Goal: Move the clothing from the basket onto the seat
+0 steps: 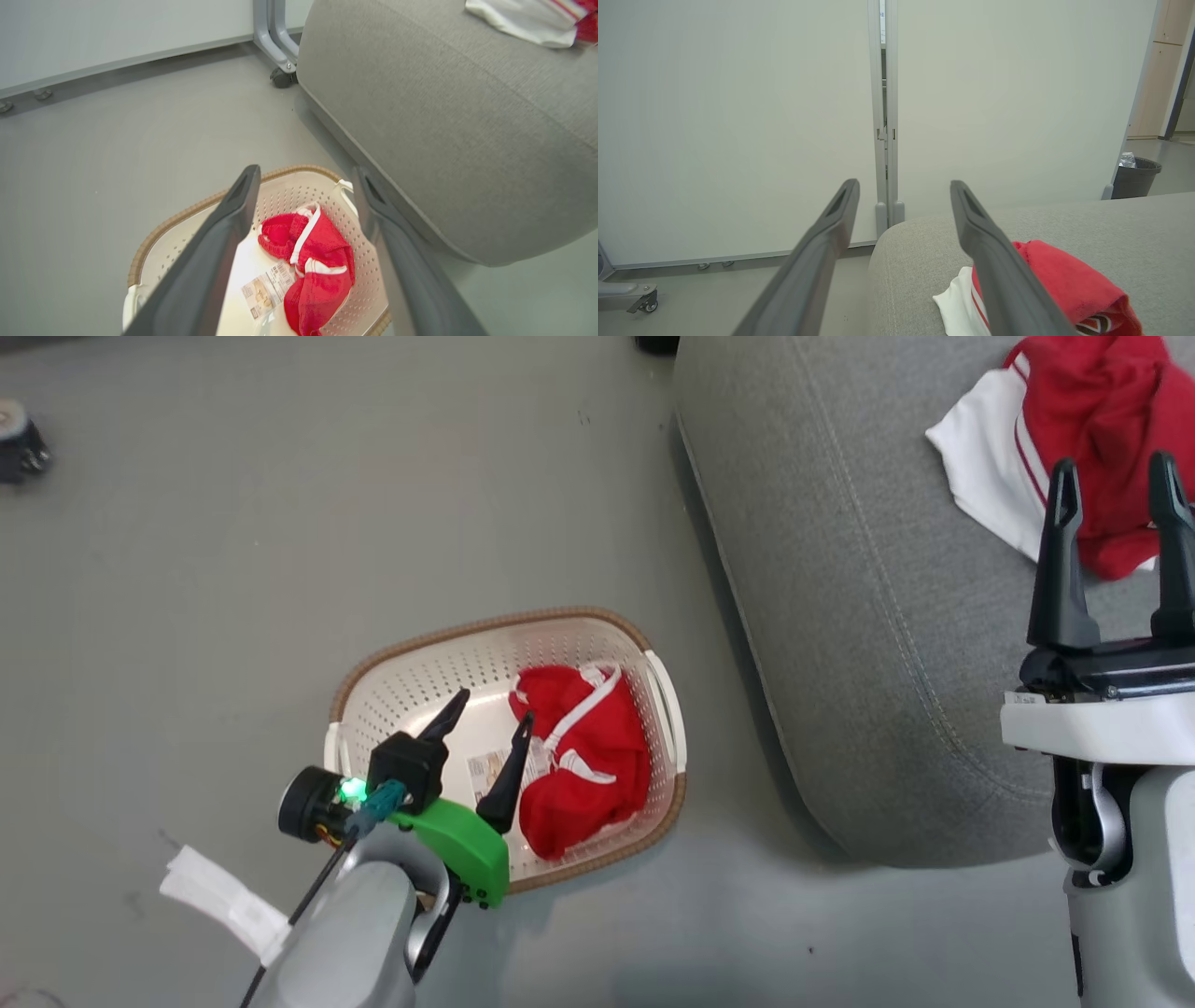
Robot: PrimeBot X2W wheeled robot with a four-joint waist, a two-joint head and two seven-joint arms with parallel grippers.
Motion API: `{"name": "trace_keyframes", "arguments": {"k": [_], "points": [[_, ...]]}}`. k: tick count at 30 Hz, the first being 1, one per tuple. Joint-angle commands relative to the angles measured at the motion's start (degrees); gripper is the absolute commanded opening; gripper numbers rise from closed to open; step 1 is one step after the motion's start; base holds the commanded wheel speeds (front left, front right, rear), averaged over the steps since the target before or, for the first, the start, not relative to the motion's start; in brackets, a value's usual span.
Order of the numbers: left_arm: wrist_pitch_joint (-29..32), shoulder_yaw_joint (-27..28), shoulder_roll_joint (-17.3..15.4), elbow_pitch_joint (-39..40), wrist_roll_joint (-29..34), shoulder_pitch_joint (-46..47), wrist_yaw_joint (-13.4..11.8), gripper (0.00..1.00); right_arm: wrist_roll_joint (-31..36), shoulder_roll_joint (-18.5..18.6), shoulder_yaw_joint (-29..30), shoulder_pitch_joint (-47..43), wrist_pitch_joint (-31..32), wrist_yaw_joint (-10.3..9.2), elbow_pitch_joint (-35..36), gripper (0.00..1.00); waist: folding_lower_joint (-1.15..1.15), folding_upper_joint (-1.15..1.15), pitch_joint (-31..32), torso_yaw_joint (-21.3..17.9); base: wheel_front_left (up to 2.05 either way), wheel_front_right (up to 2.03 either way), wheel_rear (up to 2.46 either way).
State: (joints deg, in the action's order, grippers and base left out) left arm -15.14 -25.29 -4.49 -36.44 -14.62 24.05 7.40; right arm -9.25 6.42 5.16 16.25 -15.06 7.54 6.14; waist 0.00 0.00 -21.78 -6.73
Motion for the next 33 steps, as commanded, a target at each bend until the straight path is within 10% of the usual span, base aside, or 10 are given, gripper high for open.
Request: {"name": "trace_keyframes", "arguments": {"k": [1,17,33], "points": [[0.0,-1.6,-1.2,-2.6,-1.0,3.5,0.1,1.0,0.6,-0.6,-0.1,1.8,-0.2,-0.1,1.0,1.0,0.0,0.0,-15.2,-5.8,0.0,0.0,0.0],[0.9,-36.3,-6.3,-23.8,-15.7,25.3,0.1,1.0,0.6,-3.3,-4.0,5.1,-0.2,-0.1,5.3,1.0,0.0,0.0,-30.8,-11.2,0.0,0.0,0.0],[3.3,-47.0,-3.7,-33.8,-16.5,36.8,0.1,1.0,-1.7,-3.6,-4.7,4.9,-0.2,-0.1,6.3,1.0,0.0,0.0,-36.7,-12.0,0.0,0.0,0.0]]}}
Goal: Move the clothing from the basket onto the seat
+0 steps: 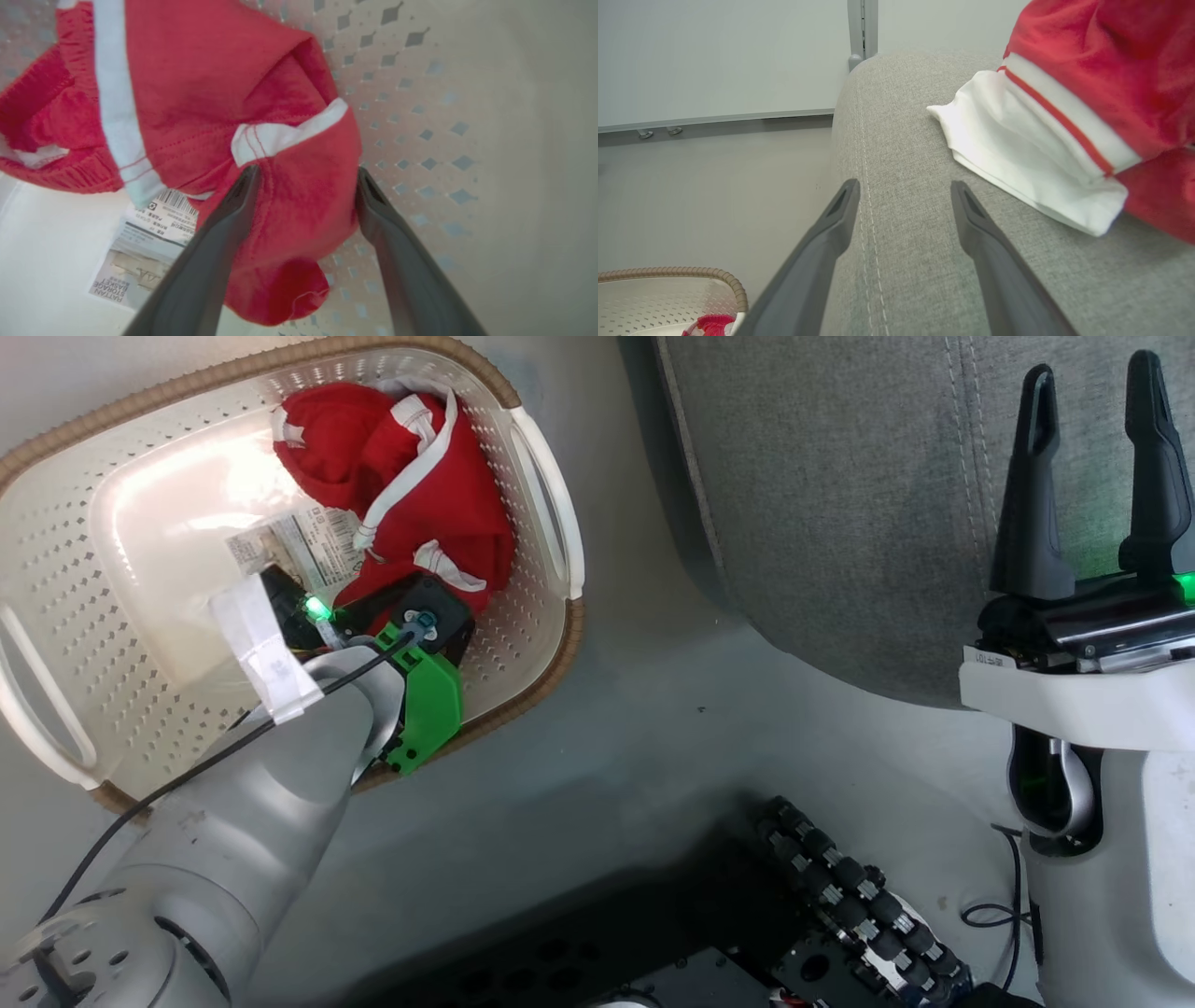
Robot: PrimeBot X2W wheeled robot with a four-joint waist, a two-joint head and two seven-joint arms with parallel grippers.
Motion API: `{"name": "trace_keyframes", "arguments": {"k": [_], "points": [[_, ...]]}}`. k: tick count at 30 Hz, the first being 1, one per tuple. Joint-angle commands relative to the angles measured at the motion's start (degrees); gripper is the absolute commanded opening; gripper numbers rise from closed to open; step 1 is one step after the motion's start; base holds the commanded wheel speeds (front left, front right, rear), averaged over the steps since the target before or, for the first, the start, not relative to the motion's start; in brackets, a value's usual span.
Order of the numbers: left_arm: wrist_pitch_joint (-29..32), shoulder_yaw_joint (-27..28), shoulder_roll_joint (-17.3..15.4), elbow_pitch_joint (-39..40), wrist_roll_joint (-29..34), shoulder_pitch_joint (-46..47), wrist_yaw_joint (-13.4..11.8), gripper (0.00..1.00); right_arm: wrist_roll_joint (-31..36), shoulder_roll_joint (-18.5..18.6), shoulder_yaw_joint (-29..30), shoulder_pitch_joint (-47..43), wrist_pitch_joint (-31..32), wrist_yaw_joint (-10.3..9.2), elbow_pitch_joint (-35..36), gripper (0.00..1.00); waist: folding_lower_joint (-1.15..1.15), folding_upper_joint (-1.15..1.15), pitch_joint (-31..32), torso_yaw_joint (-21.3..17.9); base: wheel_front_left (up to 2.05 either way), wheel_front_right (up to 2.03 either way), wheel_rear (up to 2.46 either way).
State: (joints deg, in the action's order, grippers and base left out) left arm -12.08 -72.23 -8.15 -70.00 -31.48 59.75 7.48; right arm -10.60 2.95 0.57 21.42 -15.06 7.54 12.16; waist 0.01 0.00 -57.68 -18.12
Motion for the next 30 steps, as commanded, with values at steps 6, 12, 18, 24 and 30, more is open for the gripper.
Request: {"name": "trace_keyframes", "arguments": {"k": [6,12,18,24,30], "points": [[4.0,-0.5,0.9,-2.8,2.5,2.8,-1.7,1.0,-0.7,-0.1,-0.4,-1.1,-0.2,-0.1,0.3,1.0,-0.01,0.0,-1.4,-0.9,0.0,0.0,0.0],[8.6,-0.4,1.2,-3.6,2.2,4.0,-4.8,1.0,-0.3,-0.1,-0.8,-2.4,-0.2,-0.1,0.9,1.0,-0.01,0.0,-1.9,-0.9,0.0,0.0,0.0],[14.2,0.1,0.2,-3.8,1.1,5.0,-6.2,1.0,0.5,-0.1,-1.5,-3.5,-0.2,-0.1,1.5,1.0,-0.01,0.0,-2.4,-1.0,0.0,0.0,0.0],[17.7,0.5,0.1,-3.8,0.2,6.2,-5.6,1.0,1.3,-0.1,-1.9,-4.8,-0.2,-0.1,2.2,1.0,-0.01,0.0,-2.7,-1.2,0.0,0.0,0.0],[21.6,1.6,0.4,-3.9,-2.1,6.0,-5.4,1.0,1.8,-0.1,-1.9,-6.0,-0.2,-0.1,3.0,1.0,-0.01,0.0,-3.2,-1.2,0.0,0.0,0.0]]}}
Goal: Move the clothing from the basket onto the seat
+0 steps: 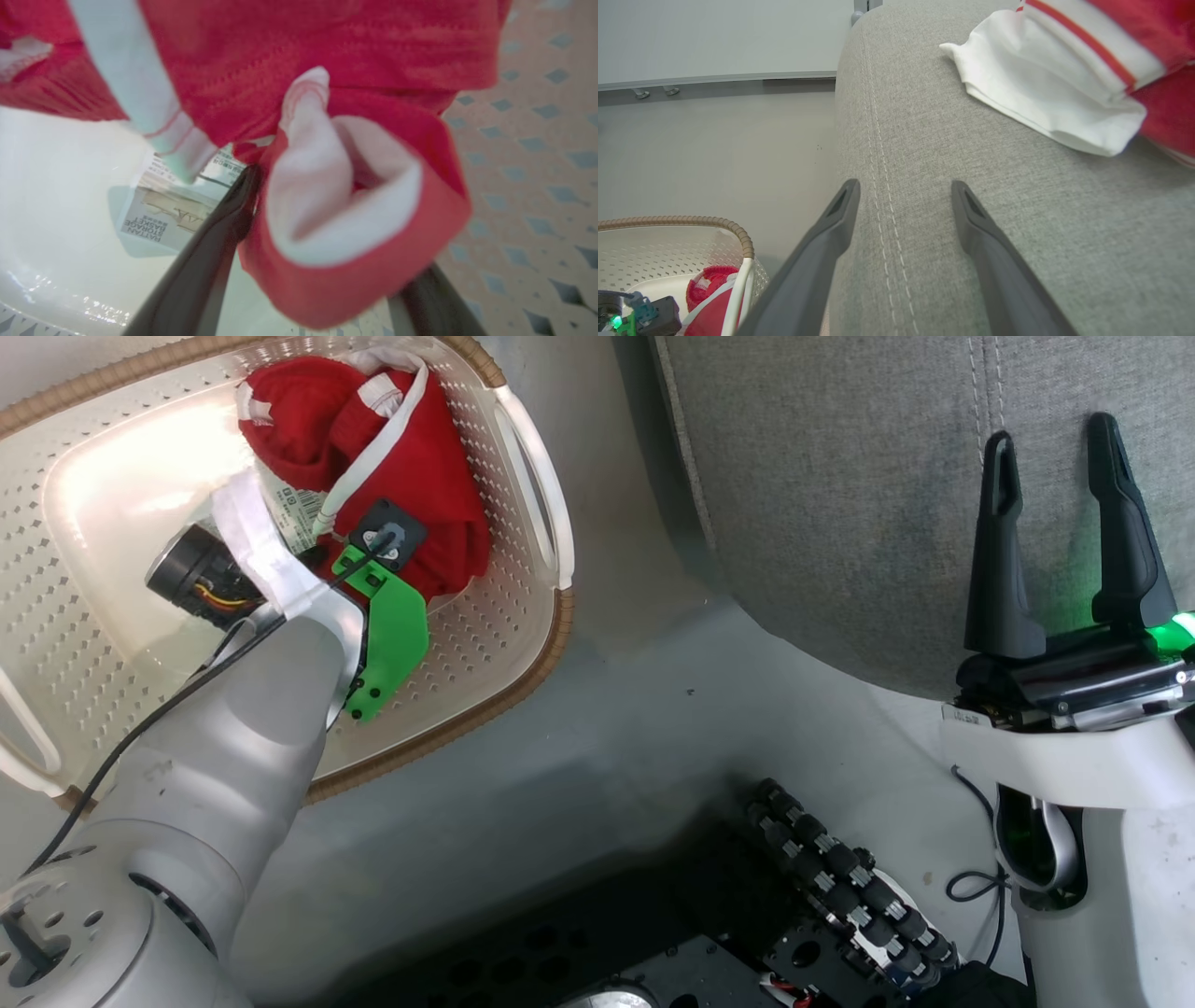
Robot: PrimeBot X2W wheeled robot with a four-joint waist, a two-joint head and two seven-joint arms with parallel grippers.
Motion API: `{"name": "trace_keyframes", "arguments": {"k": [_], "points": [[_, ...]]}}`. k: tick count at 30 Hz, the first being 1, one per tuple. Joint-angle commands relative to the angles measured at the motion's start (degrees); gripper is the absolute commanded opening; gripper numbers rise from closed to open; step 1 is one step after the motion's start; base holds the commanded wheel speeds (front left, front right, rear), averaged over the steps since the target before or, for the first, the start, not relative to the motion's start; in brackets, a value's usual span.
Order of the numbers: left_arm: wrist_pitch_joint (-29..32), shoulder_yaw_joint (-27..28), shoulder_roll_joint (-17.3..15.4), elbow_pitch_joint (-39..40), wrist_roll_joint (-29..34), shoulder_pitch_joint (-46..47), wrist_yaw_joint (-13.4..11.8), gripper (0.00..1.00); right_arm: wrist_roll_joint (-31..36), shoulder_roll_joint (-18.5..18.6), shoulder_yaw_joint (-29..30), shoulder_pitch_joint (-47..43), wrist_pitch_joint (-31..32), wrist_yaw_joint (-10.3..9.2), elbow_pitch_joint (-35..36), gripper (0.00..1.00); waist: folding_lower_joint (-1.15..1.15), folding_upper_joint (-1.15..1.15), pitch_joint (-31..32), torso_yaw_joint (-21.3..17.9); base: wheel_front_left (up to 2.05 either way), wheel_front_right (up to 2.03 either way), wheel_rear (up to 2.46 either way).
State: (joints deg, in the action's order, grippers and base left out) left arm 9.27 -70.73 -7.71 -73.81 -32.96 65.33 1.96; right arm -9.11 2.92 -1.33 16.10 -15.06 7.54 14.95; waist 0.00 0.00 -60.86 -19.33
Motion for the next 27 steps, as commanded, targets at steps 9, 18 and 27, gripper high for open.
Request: {"name": "trace_keyframes", "arguments": {"k": [9,18,27], "points": [[0.8,2.9,0.4,0.0,-4.4,-1.2,1.0,0.0,0.5,-0.1,0.1,-1.4,-0.2,-0.1,0.3,1.0,0.0,0.0,-0.3,0.0,0.0,0.0,0.0],[0.3,3.8,-0.5,0.0,-6.2,-1.8,2.2,0.0,0.2,-0.1,0.4,1.4,-0.2,-0.1,-0.4,1.0,0.0,0.0,1.0,-0.4,0.0,0.0,0.0],[-2.7,4.6,-2.6,0.0,-7.6,-2.8,2.6,0.0,0.1,0.0,-1.1,5.2,-0.2,-0.1,-2.3,1.0,0.0,0.0,4.6,-1.4,0.0,0.0,0.0]]}}
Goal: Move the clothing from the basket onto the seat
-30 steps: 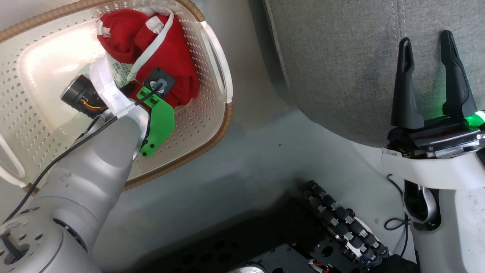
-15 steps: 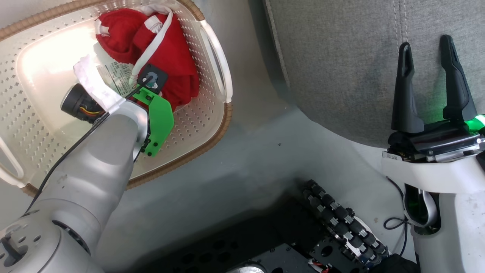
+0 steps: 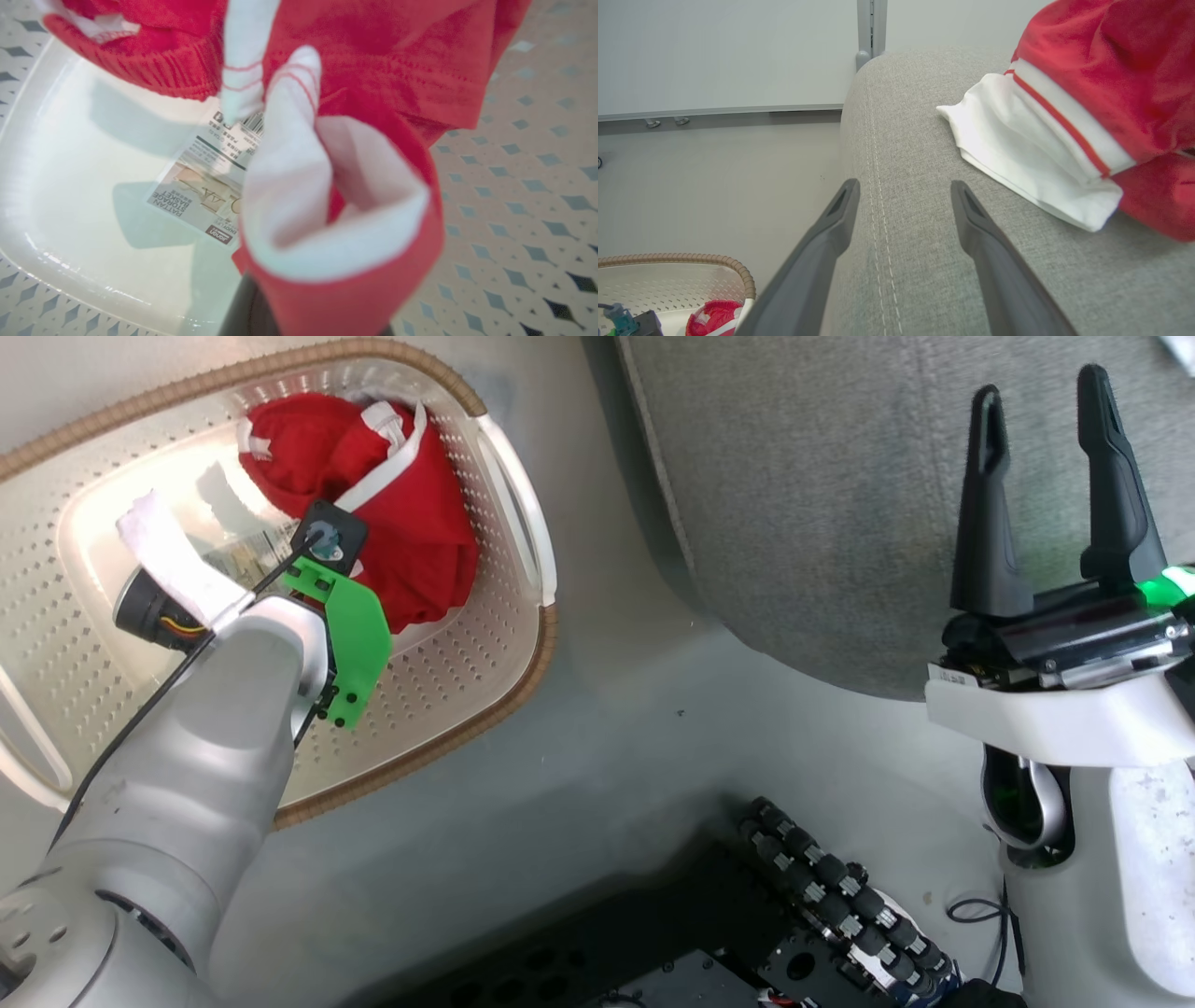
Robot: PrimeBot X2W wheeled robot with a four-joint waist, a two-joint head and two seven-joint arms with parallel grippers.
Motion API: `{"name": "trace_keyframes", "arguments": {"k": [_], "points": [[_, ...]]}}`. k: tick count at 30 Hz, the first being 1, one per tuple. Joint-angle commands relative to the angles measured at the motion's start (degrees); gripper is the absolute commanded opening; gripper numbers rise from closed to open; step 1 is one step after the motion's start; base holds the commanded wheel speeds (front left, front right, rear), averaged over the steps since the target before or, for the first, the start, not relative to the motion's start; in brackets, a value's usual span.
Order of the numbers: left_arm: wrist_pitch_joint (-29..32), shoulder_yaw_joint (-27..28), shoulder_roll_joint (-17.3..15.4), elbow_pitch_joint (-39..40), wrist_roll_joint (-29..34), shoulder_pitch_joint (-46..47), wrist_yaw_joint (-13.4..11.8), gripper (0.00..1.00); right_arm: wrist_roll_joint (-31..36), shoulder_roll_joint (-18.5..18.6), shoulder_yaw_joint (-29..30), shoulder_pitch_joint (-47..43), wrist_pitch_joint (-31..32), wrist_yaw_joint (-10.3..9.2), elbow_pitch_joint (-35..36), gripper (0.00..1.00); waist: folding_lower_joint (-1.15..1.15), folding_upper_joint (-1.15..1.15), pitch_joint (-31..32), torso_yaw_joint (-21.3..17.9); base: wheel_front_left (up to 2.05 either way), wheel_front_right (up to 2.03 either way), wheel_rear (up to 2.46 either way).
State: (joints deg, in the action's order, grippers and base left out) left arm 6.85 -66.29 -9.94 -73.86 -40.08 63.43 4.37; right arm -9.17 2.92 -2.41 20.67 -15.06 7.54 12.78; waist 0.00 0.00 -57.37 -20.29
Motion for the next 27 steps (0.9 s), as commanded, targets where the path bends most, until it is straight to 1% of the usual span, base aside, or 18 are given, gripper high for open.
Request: {"name": "trace_keyframes", "arguments": {"k": [1,4,6,8,10,13,18,24,27], "points": [[-1.0,0.3,-0.6,0.0,-0.8,-1.4,0.4,0.0,0.5,0.0,-0.1,1.0,-0.2,-0.1,-0.4,1.0,0.0,0.0,1.8,-0.5,0.0,0.0,0.0],[-2.7,1.5,-1.2,0.0,-2.1,-2.6,0.3,0.0,0.3,0.0,-0.2,2.0,-0.2,-0.1,-1.3,1.0,0.0,0.0,3.6,-0.7,0.0,0.0,0.0],[-4.1,3.9,-1.6,0.0,-4.6,-3.9,-0.1,0.0,0.4,0.0,-0.9,2.7,-0.2,-0.1,-2.1,1.0,0.0,0.0,5.3,-1.0,0.0,0.0,0.0],[-4.9,4.8,-0.7,0.0,-5.8,-5.6,0.4,0.0,0.3,0.0,-0.9,2.4,-0.2,-0.1,-3.0,1.0,0.0,0.0,7.8,-0.3,0.0,0.0,0.0],[-6.3,5.4,-0.6,0.0,-6.6,-6.5,0.6,0.0,0.7,0.0,-1.2,1.7,-0.2,-0.1,-3.9,1.0,0.0,0.0,10.4,0.4,0.0,0.0,0.0],[-8.5,6.6,-0.3,0.0,-8.3,-8.8,1.2,0.0,2.0,0.0,-1.6,0.3,-0.2,-0.1,-5.5,1.0,0.0,0.0,14.8,1.4,0.0,0.0,0.0],[-13.8,7.3,0.6,0.1,-9.4,-11.9,2.2,0.0,3.5,1.3,-2.1,-1.7,-0.2,-0.1,-7.2,1.0,0.0,0.0,22.7,3.4,0.0,0.0,0.0],[-19.8,8.3,0.6,1.2,-11.2,-15.4,3.0,0.0,3.2,2.3,-3.6,-4.1,-0.2,-0.1,-9.3,1.0,0.0,0.0,31.8,5.0,0.0,0.0,0.0],[-21.4,8.7,0.4,2.7,-11.4,-17.2,3.2,0.0,3.0,2.7,-4.1,-5.3,-0.2,-0.1,-10.3,1.0,0.0,0.0,36.0,5.9,0.0,0.0,0.0]]}}
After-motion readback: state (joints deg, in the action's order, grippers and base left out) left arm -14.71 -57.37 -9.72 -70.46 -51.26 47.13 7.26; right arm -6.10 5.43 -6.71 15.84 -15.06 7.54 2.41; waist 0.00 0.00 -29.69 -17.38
